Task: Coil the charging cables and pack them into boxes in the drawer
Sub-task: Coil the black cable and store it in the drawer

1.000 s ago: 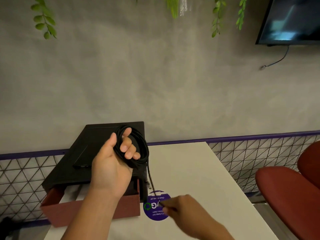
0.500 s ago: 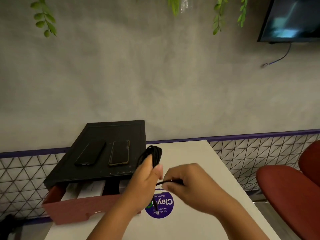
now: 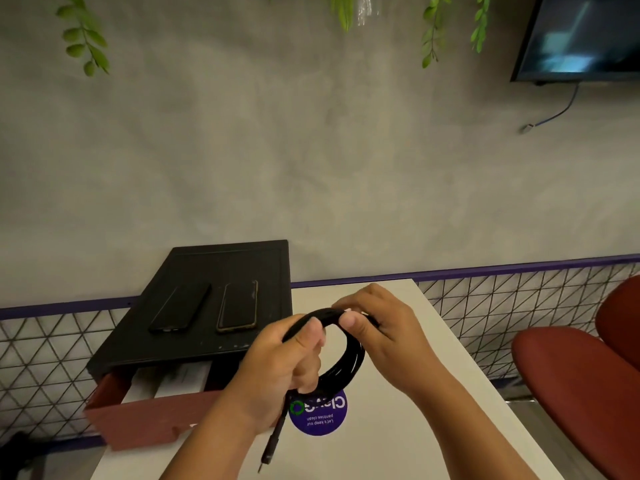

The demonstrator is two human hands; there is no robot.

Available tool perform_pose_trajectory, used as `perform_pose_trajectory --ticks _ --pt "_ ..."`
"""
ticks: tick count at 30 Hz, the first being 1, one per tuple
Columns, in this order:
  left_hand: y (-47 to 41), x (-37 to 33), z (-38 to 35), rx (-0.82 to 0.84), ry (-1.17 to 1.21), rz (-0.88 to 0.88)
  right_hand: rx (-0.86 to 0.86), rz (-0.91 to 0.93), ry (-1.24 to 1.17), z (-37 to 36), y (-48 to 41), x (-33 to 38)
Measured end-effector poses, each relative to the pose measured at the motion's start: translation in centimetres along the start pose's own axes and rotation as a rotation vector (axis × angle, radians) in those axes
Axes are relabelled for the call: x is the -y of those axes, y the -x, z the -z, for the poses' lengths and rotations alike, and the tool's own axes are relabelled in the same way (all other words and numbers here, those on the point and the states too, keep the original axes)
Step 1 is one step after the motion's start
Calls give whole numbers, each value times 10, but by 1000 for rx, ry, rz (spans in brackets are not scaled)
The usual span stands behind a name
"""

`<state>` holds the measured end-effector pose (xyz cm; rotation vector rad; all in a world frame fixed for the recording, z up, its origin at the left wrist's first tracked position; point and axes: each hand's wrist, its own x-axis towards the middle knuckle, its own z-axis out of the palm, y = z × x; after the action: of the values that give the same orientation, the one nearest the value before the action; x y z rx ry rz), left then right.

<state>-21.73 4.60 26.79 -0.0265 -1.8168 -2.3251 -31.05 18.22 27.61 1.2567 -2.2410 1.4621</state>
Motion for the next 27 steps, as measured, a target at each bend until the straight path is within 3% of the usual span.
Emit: perform_pose_trajectory --ticks 6,13,18,23,25,27 --pt "-2 1 -4 -9 309 51 -26 -56 -226 -22 2 -1" --pt "-1 -3 -6 -137 401 105 14 -73 -371 -21 3 -11" --pt "-2 -19 12 -253 496 47 53 -275 -25 -12 25 -50" --pt "-5 -12 19 -318 491 96 223 -428 405 -14 40 -87" --pt "-6 -8 17 -308 491 136 197 -513 388 -14 39 -91" --pt "-5 -5 14 -289 505 166 103 -621 150 -12 34 -85"
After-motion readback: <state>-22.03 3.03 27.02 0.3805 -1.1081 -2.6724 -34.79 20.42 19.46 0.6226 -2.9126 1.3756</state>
